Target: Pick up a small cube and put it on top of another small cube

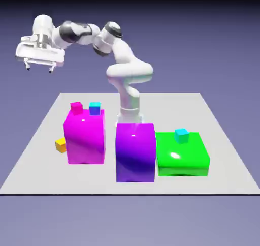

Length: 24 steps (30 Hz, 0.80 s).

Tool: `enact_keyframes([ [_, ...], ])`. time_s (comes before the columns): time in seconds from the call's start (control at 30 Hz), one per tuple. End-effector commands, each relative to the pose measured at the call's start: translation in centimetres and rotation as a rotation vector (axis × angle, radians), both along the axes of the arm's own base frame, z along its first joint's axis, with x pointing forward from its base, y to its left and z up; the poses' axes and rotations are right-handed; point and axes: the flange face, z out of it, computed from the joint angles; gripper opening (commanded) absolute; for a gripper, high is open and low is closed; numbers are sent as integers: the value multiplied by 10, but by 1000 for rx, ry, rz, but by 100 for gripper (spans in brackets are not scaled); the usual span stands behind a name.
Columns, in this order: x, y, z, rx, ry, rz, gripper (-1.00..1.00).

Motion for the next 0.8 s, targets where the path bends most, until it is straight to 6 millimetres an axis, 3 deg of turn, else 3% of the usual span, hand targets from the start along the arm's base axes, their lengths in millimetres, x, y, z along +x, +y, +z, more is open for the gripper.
enact_keyframes([
  [0.0, -5, -8, -16, 9, 3, 20, 0],
  [0.17, -24, -38, -105, 62, 18, 136, 0],
  [0.33, -31, -43, -207, 132, 23, 284, 0],
  [0.53, -23, -15, -333, 233, 6, 501, 0],
  [0.57, -23, -15, -333, 233, 6, 501, 0],
  [0.67, 5, 15, -378, 233, 6, 501, 0],
  [0.7, 6, 16, -380, 233, 6, 501, 0],
  [0.73, 6, 16, -380, 233, 6, 501, -100],
  [0.77, 6, 16, -380, 233, 6, 501, -100],
])
